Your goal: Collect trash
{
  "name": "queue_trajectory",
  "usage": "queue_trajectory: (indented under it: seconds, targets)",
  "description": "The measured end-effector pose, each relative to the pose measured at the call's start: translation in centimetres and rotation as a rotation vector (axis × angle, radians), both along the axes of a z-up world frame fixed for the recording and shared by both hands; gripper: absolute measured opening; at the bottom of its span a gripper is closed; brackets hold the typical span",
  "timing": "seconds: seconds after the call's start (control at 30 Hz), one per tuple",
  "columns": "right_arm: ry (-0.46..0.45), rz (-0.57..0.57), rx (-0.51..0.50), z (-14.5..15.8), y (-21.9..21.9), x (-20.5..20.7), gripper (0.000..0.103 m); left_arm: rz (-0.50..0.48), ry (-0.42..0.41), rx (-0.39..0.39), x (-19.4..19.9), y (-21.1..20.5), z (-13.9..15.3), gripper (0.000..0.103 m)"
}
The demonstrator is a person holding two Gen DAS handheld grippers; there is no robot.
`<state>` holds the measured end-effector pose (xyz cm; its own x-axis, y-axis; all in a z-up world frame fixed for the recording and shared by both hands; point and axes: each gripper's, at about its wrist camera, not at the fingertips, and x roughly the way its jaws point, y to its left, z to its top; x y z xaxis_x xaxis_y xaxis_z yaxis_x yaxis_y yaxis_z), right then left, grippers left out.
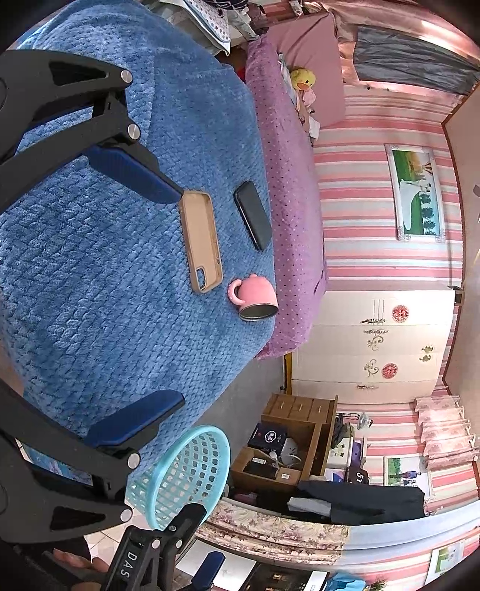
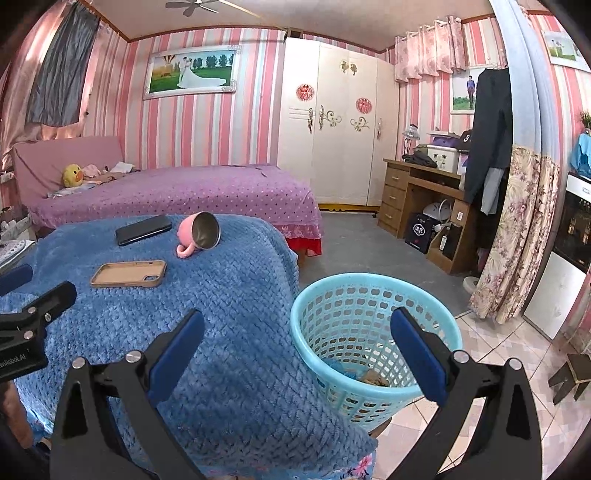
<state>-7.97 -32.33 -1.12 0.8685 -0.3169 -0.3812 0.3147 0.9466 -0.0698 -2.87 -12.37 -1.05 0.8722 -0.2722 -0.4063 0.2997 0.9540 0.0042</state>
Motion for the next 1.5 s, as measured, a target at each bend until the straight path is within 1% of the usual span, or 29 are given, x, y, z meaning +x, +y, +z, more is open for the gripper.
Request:
queue_trajectory:
  seconds: [1.5]
  targets:
    - [-0.010, -0.003, -0.004, 0.66, -0.35, -0.14, 0.098, 0.008, -0.008, -0.002, 0.25, 0.22, 0.03, 0.098]
